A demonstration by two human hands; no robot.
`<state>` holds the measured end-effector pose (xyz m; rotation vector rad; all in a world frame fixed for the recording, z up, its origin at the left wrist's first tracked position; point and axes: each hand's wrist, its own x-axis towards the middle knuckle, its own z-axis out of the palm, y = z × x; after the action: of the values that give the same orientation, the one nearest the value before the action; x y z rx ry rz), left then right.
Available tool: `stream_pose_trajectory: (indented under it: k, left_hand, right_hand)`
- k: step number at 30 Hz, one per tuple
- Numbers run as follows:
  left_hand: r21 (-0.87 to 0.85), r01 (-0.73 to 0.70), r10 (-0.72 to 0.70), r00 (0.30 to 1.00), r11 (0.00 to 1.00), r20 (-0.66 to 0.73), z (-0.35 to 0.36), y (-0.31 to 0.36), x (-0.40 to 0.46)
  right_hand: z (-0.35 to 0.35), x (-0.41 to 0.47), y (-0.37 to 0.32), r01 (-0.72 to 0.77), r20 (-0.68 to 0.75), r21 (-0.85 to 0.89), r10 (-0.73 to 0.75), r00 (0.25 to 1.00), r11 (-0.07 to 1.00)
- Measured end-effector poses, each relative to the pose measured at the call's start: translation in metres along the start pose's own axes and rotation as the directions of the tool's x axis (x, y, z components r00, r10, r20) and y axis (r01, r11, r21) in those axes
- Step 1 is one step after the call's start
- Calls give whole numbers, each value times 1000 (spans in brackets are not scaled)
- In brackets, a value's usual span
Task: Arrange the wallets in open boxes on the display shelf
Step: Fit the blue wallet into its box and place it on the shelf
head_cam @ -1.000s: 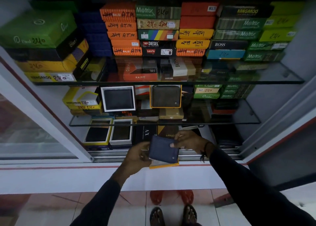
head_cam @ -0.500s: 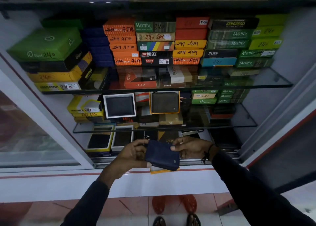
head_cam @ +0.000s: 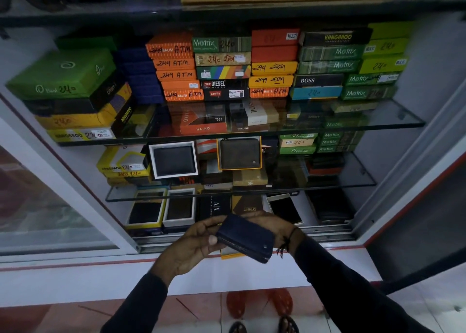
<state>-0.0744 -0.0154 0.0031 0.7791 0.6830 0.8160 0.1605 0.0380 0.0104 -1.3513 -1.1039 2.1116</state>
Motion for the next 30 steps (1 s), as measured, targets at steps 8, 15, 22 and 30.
stream_pose_trajectory:
  k: [8,15,22,30]
  left_hand:
    - [-53,-98,83,969,994,-234,4,-13,6]
    - [-125,-225,101,778,966,-620,-13,-25,3]
    - [177,-153,233,683,972,-692,2,-34,27]
    - [120,-163,202,742,979,-640,-1,-43,25]
  right_hand:
    - [-4,-1,10,5,15,137,-7,1000,991]
    - [-22,-4,15,168,-170,19,-162,972,986]
    - [24,-1,17,327,-183,-473,-454,872,818]
    - [57,-4,22,403,-101,-661,-607,788,633]
